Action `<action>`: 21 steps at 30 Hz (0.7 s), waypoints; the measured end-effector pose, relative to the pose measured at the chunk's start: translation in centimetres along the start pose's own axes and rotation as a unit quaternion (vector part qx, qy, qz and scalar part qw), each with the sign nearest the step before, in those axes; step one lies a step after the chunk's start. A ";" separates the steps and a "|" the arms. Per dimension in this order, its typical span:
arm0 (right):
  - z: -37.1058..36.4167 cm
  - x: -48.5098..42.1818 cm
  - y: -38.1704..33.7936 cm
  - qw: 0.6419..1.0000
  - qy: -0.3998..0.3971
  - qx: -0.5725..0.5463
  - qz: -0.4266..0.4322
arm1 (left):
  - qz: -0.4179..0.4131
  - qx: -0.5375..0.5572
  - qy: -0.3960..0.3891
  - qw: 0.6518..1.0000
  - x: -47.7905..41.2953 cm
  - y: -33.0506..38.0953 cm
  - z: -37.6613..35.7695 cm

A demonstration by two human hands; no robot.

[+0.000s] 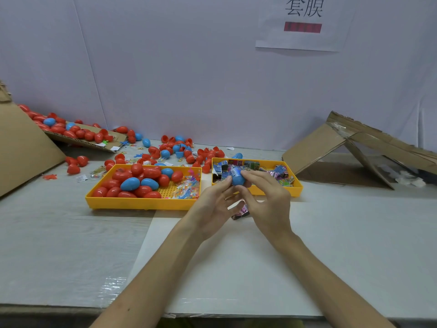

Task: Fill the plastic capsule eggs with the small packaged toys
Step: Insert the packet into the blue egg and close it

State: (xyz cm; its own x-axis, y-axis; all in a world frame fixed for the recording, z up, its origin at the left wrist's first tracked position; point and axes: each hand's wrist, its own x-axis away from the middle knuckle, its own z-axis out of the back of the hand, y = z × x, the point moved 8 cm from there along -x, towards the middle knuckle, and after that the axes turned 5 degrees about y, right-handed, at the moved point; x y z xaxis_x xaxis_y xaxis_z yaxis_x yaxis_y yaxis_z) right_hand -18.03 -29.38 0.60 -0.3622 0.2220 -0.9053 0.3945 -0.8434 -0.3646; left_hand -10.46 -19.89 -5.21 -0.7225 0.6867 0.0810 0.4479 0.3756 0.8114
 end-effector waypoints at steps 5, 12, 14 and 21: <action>0.2 0.1 0.0 1.000 0.012 -0.002 0.006 | 0.005 0.016 -0.006 1.000 0.1 -0.2 -0.1; 0.3 -0.3 0.3 0.997 -0.003 -0.053 -0.052 | 0.013 0.048 -0.005 0.999 0.0 -0.2 0.0; 0.2 -0.3 0.3 0.998 -0.003 -0.040 -0.048 | 0.006 0.039 -0.005 0.999 0.0 -0.1 0.0; -0.2 -0.1 0.2 0.999 -0.022 -0.004 -0.027 | -0.015 -0.026 0.023 0.999 -0.1 0.2 0.0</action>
State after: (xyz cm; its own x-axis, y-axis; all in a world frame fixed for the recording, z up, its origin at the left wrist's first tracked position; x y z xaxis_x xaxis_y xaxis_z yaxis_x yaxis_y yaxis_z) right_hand -17.70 -29.52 0.60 -0.4199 0.2459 -0.8737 0.3794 -0.8269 -0.4150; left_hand -10.27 -19.87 -5.08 -0.7585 0.6464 0.0823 0.3989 0.3609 0.8430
